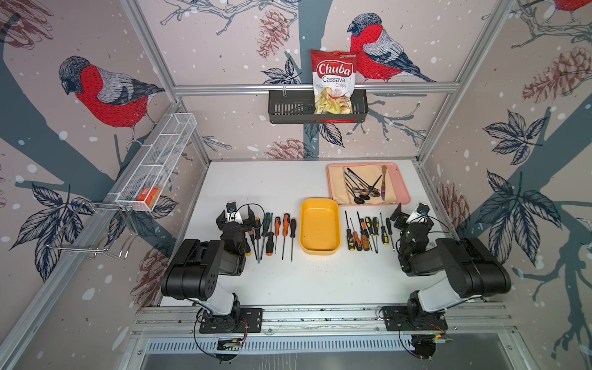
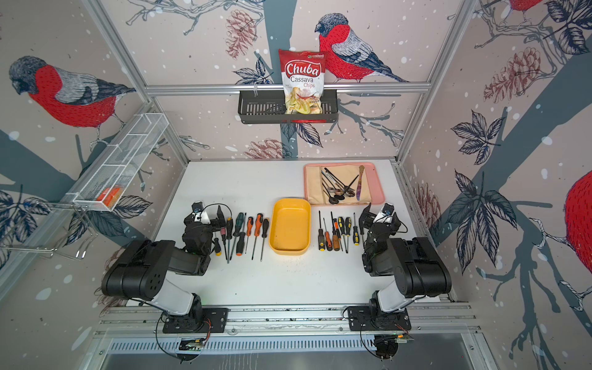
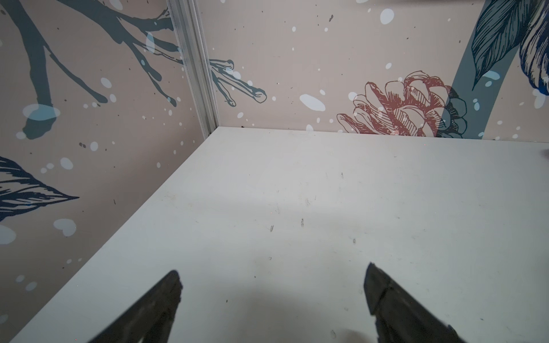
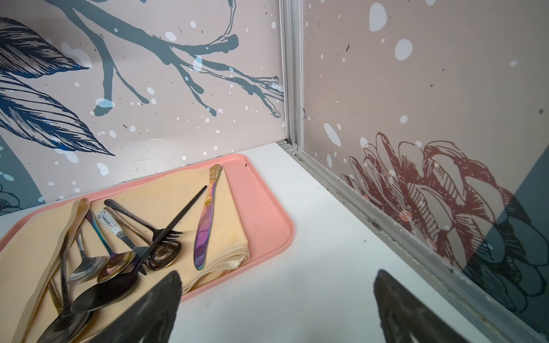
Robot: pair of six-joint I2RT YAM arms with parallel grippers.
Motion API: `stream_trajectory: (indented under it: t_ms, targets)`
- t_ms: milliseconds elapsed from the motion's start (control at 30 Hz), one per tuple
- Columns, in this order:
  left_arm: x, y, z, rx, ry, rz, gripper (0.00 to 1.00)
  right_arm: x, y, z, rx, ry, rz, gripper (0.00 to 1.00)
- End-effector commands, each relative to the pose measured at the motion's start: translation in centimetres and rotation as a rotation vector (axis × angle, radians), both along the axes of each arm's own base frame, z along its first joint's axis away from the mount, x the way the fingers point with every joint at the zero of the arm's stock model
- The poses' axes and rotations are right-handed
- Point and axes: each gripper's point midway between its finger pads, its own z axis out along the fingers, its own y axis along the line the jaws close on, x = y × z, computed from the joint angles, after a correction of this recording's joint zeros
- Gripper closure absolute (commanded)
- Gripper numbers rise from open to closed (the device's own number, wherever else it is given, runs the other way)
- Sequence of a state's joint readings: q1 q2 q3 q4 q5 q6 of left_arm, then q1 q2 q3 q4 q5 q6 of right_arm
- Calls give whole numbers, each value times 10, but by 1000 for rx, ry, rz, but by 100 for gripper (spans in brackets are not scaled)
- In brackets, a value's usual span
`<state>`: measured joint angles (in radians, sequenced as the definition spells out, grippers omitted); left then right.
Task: Take out the screwdriver from the storage box
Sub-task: Reset both arms
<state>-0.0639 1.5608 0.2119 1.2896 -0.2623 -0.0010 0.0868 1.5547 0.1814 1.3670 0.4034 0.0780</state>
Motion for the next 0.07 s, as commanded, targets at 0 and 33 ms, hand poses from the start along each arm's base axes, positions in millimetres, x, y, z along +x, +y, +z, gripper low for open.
stream_trajectory:
  t_ms: [0, 33]
  targets:
    - [2, -1, 16, 5, -65, -3, 3, 3, 1, 5, 8, -17, 22, 0]
    - [1, -1, 15, 5, -62, -3, 3, 1, 1, 6, 8, -23, 23, 0]
